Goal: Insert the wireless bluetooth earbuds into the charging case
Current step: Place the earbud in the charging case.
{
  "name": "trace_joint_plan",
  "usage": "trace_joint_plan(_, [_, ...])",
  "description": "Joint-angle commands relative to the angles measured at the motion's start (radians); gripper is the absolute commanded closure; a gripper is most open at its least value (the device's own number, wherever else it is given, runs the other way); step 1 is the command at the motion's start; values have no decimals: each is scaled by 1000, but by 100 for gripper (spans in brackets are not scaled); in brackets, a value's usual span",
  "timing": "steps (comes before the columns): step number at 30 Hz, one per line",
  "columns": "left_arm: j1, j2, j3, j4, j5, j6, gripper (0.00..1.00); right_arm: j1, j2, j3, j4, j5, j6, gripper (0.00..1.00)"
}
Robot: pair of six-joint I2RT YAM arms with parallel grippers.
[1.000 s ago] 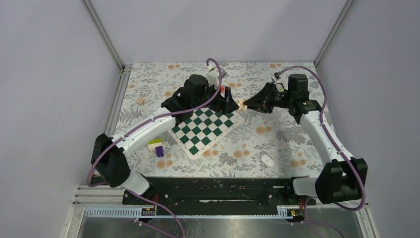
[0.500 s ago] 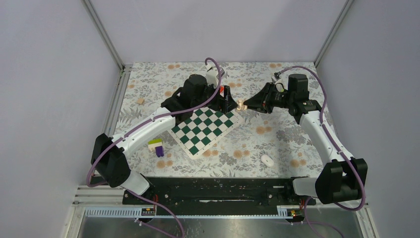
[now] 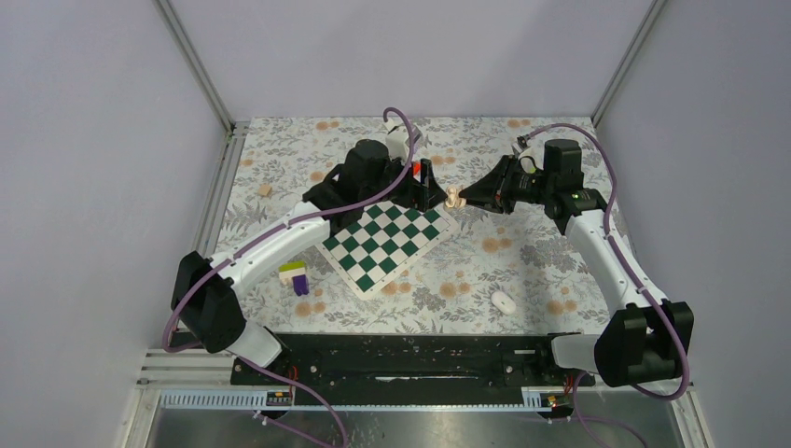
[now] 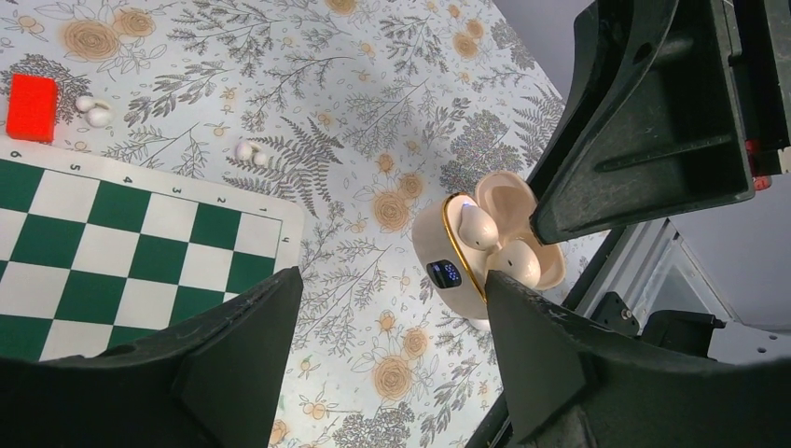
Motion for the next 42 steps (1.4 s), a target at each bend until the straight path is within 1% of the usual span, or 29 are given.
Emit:
trace_joint_plan(1, [5, -64, 31, 70, -56, -19, 29, 9, -31, 29, 16, -46, -13, 100])
trace_joint_plan(4, [5, -88, 24, 78, -92, -33, 33, 8, -31, 30, 16, -47, -13, 100])
trace_joint_plan(7, [0, -101, 25, 88, -97, -47, 34, 9, -31, 32, 16, -46, -11, 100])
trace_joint_plan(11, [-20, -95, 43, 87, -94, -49, 34, 9, -33, 34, 16, -44, -10, 100])
trace_joint_plan(18, [-69, -42, 103, 29, -145, -24, 35, 10, -35, 31, 16, -42, -10, 100])
trace_joint_plan(31, [-81, 36, 155, -30, -196, -18, 36, 15, -37, 31, 14, -38, -9, 100])
trace_joint_plan(42, [-80, 15, 139, -50, -184, 5, 38, 15, -29, 29, 15, -33, -9, 100])
